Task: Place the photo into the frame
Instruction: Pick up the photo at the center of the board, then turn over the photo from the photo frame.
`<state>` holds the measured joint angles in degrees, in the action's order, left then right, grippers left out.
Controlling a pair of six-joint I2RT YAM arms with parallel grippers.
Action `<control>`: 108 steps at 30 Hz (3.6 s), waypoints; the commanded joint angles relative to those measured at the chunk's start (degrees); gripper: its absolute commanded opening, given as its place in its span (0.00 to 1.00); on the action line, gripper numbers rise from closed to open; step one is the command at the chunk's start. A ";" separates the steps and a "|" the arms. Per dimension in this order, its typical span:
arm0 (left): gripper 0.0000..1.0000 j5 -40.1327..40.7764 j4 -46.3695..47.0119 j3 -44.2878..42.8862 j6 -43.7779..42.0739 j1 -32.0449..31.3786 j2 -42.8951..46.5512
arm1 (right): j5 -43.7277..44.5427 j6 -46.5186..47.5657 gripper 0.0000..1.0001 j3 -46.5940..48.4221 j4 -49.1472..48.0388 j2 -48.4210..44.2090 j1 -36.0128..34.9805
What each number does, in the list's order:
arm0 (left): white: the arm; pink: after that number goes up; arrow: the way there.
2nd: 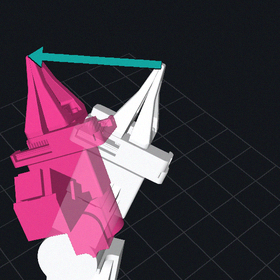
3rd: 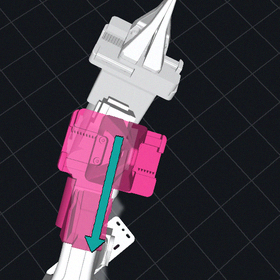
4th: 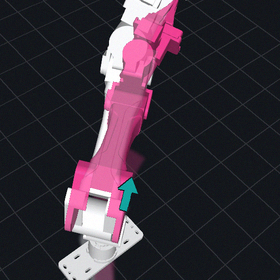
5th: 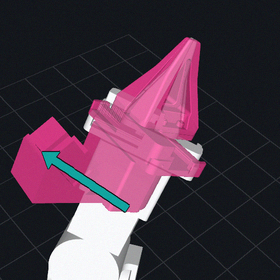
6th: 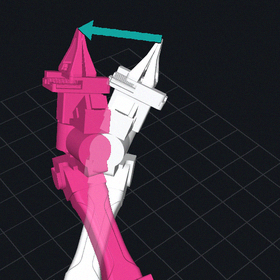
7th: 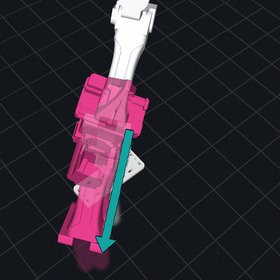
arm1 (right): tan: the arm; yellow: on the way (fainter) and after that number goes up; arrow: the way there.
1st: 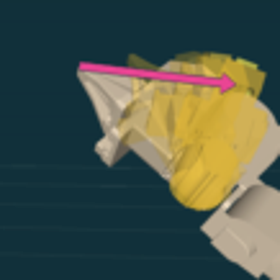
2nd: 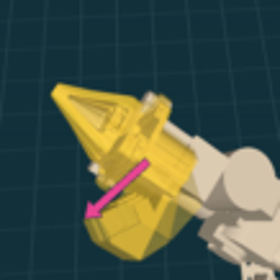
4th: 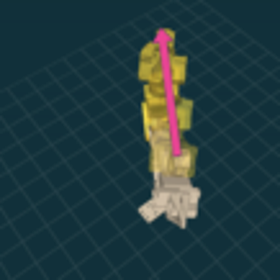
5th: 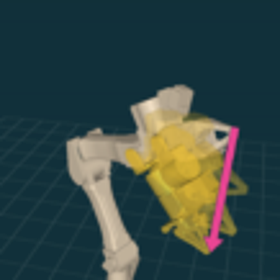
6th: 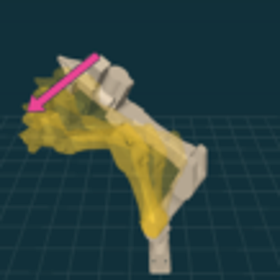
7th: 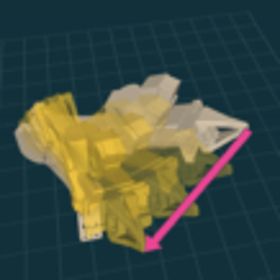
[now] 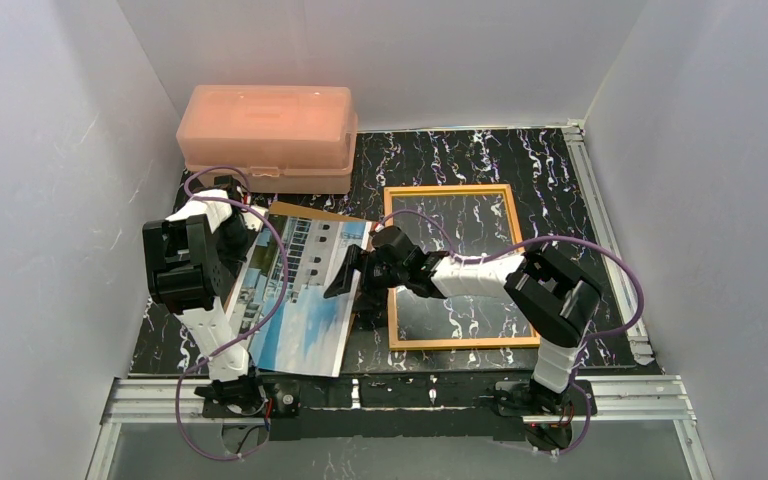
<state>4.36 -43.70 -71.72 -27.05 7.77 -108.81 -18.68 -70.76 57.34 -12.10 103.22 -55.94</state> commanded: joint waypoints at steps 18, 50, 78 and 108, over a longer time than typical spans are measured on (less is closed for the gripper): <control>0.00 -13.85 -7.63 -2.77 2.40 -0.39 1.98 | 1.57 7.05 0.08 6.35 3.19 3.16 0.03; 0.39 -22.47 -22.65 -20.61 7.91 -0.30 14.74 | 66.29 50.52 0.01 67.02 93.32 -12.79 5.89; 0.34 -20.99 -19.64 -14.90 6.30 -0.30 15.18 | 50.79 41.75 0.01 54.13 87.22 13.61 -2.04; 0.33 -21.98 -17.47 -10.98 5.43 -0.30 16.08 | 65.15 28.04 0.01 46.05 81.15 10.55 1.38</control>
<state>-16.97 -60.23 -82.98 -20.88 7.70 -94.45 42.61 -41.54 101.80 69.01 115.48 -55.44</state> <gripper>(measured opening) 0.333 0.029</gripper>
